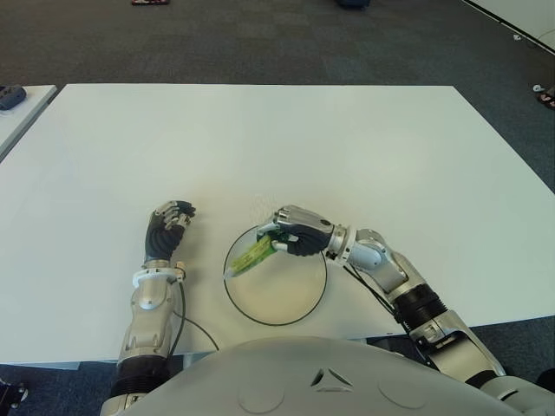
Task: Put the toothpaste on the table into the plate.
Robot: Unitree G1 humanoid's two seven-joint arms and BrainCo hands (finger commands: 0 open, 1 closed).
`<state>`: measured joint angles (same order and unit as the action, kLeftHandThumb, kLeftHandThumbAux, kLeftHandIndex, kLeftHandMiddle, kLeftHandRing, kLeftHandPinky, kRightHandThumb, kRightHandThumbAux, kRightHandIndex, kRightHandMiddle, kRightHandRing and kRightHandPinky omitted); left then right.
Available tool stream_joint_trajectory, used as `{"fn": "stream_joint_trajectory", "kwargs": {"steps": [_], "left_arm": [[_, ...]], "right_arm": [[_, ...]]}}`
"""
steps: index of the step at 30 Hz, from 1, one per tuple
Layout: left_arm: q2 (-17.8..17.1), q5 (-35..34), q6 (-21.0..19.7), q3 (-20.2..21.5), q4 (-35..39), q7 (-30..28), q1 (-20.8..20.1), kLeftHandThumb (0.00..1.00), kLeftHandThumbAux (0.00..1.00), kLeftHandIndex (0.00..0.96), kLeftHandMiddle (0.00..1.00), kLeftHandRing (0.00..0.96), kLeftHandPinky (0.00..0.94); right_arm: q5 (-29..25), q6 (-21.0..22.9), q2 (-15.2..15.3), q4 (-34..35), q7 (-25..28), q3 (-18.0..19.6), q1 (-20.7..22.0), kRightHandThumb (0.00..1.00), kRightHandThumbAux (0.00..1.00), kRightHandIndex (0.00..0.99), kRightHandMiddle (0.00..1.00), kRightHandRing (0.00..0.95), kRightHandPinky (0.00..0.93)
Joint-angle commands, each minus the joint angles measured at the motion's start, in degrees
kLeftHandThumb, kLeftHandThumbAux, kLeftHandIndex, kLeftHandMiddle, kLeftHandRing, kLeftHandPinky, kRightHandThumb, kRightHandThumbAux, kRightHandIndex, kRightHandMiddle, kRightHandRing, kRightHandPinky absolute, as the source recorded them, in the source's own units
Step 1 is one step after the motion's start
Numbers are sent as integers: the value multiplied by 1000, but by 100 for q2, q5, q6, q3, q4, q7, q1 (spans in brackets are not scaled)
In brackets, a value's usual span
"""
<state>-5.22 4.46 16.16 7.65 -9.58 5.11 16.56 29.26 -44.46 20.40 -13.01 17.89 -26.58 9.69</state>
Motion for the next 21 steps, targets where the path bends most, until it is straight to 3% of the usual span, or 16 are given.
{"fn": "stream_joint_trajectory", "kwargs": {"steps": [1, 6, 8, 10, 13, 15, 18, 21], "left_arm": [[7, 40, 7, -30, -103, 31, -58, 705, 721, 420, 447, 438, 413], [17, 30, 86, -20, -142, 43, -70, 706, 721, 420, 449, 433, 408], [19, 35, 119, -14, -180, 58, -89, 707, 721, 420, 450, 432, 410], [22, 58, 140, -14, -212, 85, -108, 708, 720, 421, 455, 436, 405], [18, 72, 166, -23, -235, 87, -123, 708, 720, 422, 457, 438, 405], [11, 70, 179, -32, -243, 77, -132, 708, 720, 422, 459, 442, 412], [-3, 63, 173, -42, -239, 55, -134, 707, 719, 423, 457, 442, 417], [-6, 65, 161, -45, -234, 53, -133, 707, 720, 423, 454, 437, 415]], "right_arm": [[648, -436, 14, -256, -648, -63, 143, 709, 718, 438, 792, 808, 836], [1514, -668, 127, -328, -1350, -134, 303, 697, 720, 434, 776, 797, 813], [1758, -577, 221, -277, -1390, -191, 378, 684, 722, 426, 705, 739, 753], [1898, -461, 346, -172, -1236, -248, 470, 434, 647, 266, 445, 552, 605], [1897, -392, 424, -105, -1030, -310, 532, 303, 594, 168, 297, 403, 469], [1844, -343, 465, -71, -903, -339, 554, 179, 529, 79, 175, 204, 251], [1700, -271, 533, -36, -676, -373, 587, 109, 503, 25, 68, 81, 92], [1570, -220, 581, 0, -500, -389, 608, 83, 472, 8, 22, 26, 30]]}}
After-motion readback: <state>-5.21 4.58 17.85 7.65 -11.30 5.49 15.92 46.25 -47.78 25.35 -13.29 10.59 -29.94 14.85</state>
